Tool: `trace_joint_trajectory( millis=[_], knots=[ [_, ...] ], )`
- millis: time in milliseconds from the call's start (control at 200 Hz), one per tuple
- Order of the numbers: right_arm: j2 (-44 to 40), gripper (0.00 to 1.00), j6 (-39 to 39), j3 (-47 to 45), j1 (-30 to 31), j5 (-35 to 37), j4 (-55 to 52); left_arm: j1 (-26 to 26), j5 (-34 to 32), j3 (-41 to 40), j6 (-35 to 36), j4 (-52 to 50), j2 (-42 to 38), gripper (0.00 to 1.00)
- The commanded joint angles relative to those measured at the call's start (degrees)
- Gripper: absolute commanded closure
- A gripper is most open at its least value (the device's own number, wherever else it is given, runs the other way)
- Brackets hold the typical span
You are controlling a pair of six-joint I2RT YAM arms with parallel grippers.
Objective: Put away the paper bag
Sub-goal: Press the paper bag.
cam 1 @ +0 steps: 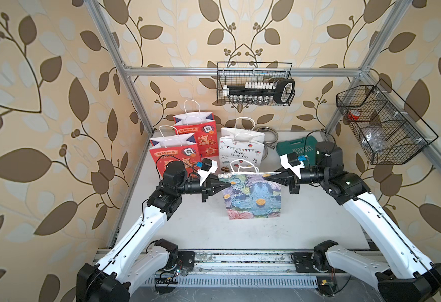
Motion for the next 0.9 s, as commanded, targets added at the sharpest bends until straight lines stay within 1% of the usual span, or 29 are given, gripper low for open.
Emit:
trace_joint_trajectory(
  millis=[0, 5, 145, 150, 160, 170, 190, 210, 225, 290, 355, 415, 510, 590, 680, 790, 820, 840, 845, 855, 865, 895],
  knots=[
    [-0.64, 1.00, 2.38, -0.87, -0.29, -2.65, 2.13, -0.33, 0.77, 0.89, 0.75, 1.40, -1.33, 0.99],
    [-0.61, 1.00, 2.37, -0.81, -0.26, -2.62, 2.13, -0.33, 0.74, 0.89, 0.78, 1.41, -1.33, 1.00],
    [-0.57, 1.00, 2.75, -0.74, -0.28, -2.73, 1.22, -0.32, 0.28, 1.22, 0.57, 2.43, -1.36, 1.00],
    [-0.53, 0.99, 2.77, -0.74, -0.30, -2.62, 1.06, -0.33, 0.28, 1.27, 0.56, 2.46, -1.35, 1.00],
    [-0.56, 0.92, 2.79, -0.74, -0.34, -2.49, 0.74, -0.33, 0.28, 1.32, 0.49, 2.47, -1.34, 1.00],
    [-0.52, 0.82, 2.84, -0.76, -0.33, -2.21, 0.40, -0.33, 0.28, 1.39, 0.43, 2.48, -1.36, 1.00],
    [-0.62, 0.65, 2.94, -0.85, -0.32, -1.68, -0.18, -0.33, 0.28, 1.57, 0.47, 2.48, -1.40, 1.00],
    [-0.66, 0.55, 2.99, -1.03, -0.45, -1.19, -0.91, -0.33, 0.28, 1.73, 0.43, 2.48, -1.42, 1.00],
    [-0.66, 0.50, 2.91, -1.08, -0.42, -0.92, -1.38, -0.33, 0.28, 1.83, 0.52, 2.48, -1.37, 1.00],
    [-0.98, 0.39, 1.94, -1.66, -0.95, -0.61, -3.16, -0.33, 0.35, 2.36, 0.54, 2.39, -1.45, 1.00],
    [-1.41, 0.36, 1.92, -2.68, -1.91, -1.71, -3.15, -0.33, 0.44, 2.75, 0.46, 2.22, -1.59, 1.00],
    [-1.50, 0.38, 1.94, -3.52, -2.64, -3.73, -3.06, -0.33, 0.71, 3.08, 0.27, 2.22, -1.49, 1.00],
    [-1.05, 0.51, 1.94, -4.28, -2.88, -6.62, -3.05, -0.33, 0.81, 3.44, -0.07, 2.30, -1.44, 1.00],
    [-0.38, 0.70, 1.85, -4.19, -2.90, -8.45, -3.08, -0.33, 0.76, 3.60, -0.22, 2.38, -1.52, 1.00],
    [0.27, 1.00, 1.50, -3.48, -3.00, -9.97, -2.97, -0.33, 0.48, 3.48, -0.41, 2.39, -1.36, 1.00],
    [0.05, 1.00, 1.11, -3.19, -3.38, -10.67, -2.65, -0.33, -1.60, 3.62, -0.59, 1.94, -1.52, 1.00],
    [-0.13, 1.00, 1.35, -3.25, -3.55, -11.01, -2.23, -0.33, -3.19, 3.55, -0.91, 1.63, -1.74, 0.89],
    [-0.23, 1.00, 1.68, -3.40, -3.81, -11.34, -1.78, -0.33, -4.44, 3.50, -1.18, 1.41, -1.86, 0.76],
    [-0.27, 1.00, 1.80, -3.43, -3.87, -11.40, -1.67, -0.33, -4.76, 3.47, -1.28, 1.33, -1.95, 0.74],
    [-0.36, 1.00, 2.04, -3.46, -3.98, -11.65, -1.35, -0.33, -5.40, 3.38, -1.38, 1.23, -1.99, 0.65],
    [-0.39, 1.00, 2.37, -3.53, -4.11, -11.87, -1.07, -0.33, -5.95, 3.31, -1.53, 1.13, -2.09, 0.59],
    [-0.55, 1.00, 3.38, -3.73, -4.48, -12.35, 0.01, -0.28, -6.87, 3.03, -1.85, 1.35, -2.37, 0.45]
  ],
)
